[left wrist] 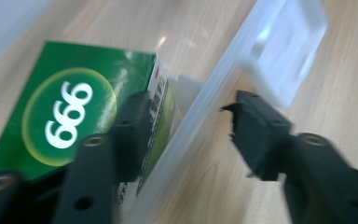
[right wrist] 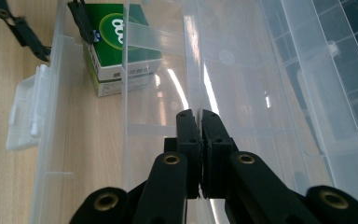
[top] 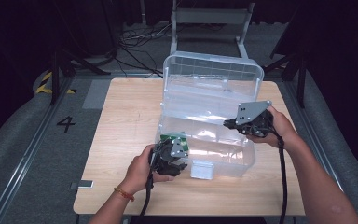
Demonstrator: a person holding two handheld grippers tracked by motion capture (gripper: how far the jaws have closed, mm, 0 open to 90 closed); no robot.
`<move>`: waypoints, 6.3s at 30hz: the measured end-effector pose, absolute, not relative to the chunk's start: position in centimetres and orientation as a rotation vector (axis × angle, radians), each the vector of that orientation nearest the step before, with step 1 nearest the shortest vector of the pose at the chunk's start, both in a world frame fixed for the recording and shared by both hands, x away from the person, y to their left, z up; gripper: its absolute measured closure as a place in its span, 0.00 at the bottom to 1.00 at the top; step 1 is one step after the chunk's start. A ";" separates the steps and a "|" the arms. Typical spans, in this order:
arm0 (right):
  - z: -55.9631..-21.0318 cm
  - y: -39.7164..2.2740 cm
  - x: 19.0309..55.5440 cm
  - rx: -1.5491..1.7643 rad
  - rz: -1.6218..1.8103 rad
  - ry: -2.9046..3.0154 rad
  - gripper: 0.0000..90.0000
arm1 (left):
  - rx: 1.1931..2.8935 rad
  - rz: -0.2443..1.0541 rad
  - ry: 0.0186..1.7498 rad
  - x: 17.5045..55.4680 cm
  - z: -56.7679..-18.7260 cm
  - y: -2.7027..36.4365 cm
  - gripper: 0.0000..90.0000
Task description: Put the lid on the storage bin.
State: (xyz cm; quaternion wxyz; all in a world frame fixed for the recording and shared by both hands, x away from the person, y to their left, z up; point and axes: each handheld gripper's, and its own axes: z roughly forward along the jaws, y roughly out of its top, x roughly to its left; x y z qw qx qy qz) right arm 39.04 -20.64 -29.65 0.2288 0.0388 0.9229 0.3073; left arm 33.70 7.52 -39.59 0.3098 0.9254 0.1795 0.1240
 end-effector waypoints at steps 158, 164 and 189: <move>-35.6 -31.3 30.5 0.543 1.109 2.332 0.75 | 2.245 0.421 0.587 35.8 -33.8 13.0 1.00; -35.6 -31.6 30.5 0.568 1.110 2.312 0.75 | 2.243 0.409 0.573 35.3 -34.3 13.1 1.00; -36.3 -32.1 29.9 0.593 1.083 2.331 0.74 | 2.257 0.388 0.548 32.7 -35.4 14.8 0.98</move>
